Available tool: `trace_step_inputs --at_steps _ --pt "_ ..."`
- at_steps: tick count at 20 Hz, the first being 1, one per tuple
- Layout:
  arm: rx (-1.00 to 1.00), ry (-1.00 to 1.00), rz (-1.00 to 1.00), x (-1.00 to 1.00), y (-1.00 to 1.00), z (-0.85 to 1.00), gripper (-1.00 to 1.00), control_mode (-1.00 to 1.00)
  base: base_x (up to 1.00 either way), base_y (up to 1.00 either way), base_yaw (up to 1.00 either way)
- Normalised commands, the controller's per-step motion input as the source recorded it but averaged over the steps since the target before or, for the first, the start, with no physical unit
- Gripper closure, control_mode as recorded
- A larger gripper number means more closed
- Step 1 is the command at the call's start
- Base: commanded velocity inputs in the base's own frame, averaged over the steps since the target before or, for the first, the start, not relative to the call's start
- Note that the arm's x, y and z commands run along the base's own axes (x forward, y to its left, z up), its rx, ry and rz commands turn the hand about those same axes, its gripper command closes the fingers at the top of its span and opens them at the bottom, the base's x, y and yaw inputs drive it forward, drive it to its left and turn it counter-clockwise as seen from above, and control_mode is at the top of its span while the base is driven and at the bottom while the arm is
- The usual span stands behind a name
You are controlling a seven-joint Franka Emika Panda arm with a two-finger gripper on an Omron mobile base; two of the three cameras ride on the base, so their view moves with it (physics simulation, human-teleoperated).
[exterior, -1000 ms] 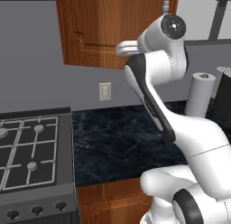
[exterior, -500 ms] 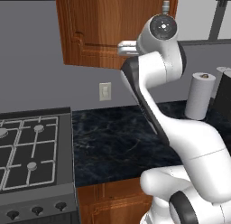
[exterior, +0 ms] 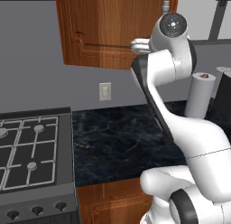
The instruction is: Open the cabinet. Pick the sponge and place it next to the sink. Then close the cabinet.
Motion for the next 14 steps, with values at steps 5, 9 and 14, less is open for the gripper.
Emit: trace_step_inputs --at_steps 5,9,14 --pt "0.16 0.0 -0.09 -0.26 -1.0 0.0 -1.0 -1.0 0.0 0.0 0.0" --pt "0.24 0.0 -0.14 -0.13 -1.0 0.0 -1.0 -1.0 0.0 0.0 0.0" --pt "0.33 0.0 -0.13 0.0 -0.88 0.0 -1.0 -1.0 0.0 0.0 0.0"
